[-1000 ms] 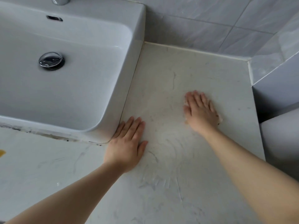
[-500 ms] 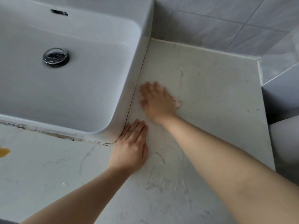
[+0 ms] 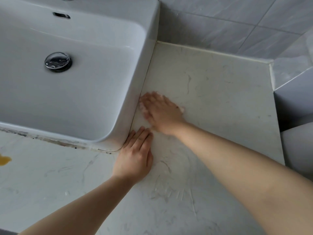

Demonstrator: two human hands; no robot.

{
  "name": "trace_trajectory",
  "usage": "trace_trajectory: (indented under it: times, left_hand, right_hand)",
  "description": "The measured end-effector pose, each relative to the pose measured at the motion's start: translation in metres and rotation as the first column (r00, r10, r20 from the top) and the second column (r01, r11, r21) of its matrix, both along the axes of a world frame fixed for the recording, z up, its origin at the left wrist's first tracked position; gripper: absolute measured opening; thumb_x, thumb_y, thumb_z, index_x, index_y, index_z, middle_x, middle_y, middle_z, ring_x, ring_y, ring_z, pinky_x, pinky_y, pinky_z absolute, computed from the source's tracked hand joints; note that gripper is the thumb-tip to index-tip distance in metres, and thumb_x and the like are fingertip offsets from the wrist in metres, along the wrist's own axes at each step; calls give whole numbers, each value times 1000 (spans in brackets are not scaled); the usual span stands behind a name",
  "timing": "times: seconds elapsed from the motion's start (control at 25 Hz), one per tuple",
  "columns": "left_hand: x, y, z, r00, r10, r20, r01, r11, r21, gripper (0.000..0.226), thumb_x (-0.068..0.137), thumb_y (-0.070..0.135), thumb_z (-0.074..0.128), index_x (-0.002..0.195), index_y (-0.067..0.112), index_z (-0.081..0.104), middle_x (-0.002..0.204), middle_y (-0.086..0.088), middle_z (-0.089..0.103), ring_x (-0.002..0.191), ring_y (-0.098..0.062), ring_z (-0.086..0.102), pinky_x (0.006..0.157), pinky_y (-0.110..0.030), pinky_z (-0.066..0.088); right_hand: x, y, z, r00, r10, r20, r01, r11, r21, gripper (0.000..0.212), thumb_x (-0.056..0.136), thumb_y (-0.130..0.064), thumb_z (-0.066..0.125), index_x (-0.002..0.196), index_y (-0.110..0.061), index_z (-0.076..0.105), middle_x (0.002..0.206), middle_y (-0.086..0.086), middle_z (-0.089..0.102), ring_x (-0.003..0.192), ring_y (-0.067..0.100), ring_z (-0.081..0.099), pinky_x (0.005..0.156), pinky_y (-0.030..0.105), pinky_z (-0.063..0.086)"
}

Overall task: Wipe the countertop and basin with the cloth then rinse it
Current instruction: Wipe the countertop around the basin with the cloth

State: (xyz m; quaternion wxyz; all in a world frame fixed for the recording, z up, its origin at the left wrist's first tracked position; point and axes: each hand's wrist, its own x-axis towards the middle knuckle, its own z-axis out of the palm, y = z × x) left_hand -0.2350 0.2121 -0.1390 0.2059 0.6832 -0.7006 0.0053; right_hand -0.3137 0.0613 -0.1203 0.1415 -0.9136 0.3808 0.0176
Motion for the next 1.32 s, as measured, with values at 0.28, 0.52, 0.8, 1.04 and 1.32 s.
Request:
trace_trajectory:
  times: [0.28,0.52,0.8,1.04,1.32]
  left_hand:
    - [-1,-1,-2,1000,-4,2,4,1000,3,43,81,12,37,109,-5,64,118,-20,63,115,-34,57,107,-40,29]
    - [1,0,-4,1000,-25,-7,25,999,-34,42,82,11,37,109,-6,64,117,-21,63,114,-35,57,104,-42,36]
    - [-2,-1,-5,1000,-22,5,22,999,-41,43,82,12,36,108,-8,63,117,-23,62,113,-36,58,101,-46,40]
    - [-1,0,-5,1000,-4,3,4,999,-40,43,83,13,36,109,-7,63,118,-22,62,113,-34,57,104,-39,32]
    - [-3,-2,-3,1000,1,-1,-1,1000,-22,43,83,13,36,108,-7,64,117,-22,62,112,-35,58,104,-37,30]
  right_hand:
    - [-135,-9,-5,612,-790,-24,785,612,-95,55,94,-40,31,146,-26,23,157,-1,18,144,25,11,115,47,9]
    - [-87,40,-11,961,-274,-36,267,953,-144,56,90,-45,22,141,-30,36,149,-3,36,139,26,30,111,47,21]
    - [-151,27,-7,589,-808,19,807,586,-75,53,94,-40,31,145,-30,25,157,-3,18,144,28,11,115,49,8]
    - [-109,54,-15,935,-345,78,353,916,-191,55,81,-46,35,128,-27,53,135,-1,54,127,30,46,104,49,34]
    - [-190,38,-12,476,-880,10,873,471,-126,53,93,-38,27,145,-28,26,156,1,22,143,30,14,115,51,11]
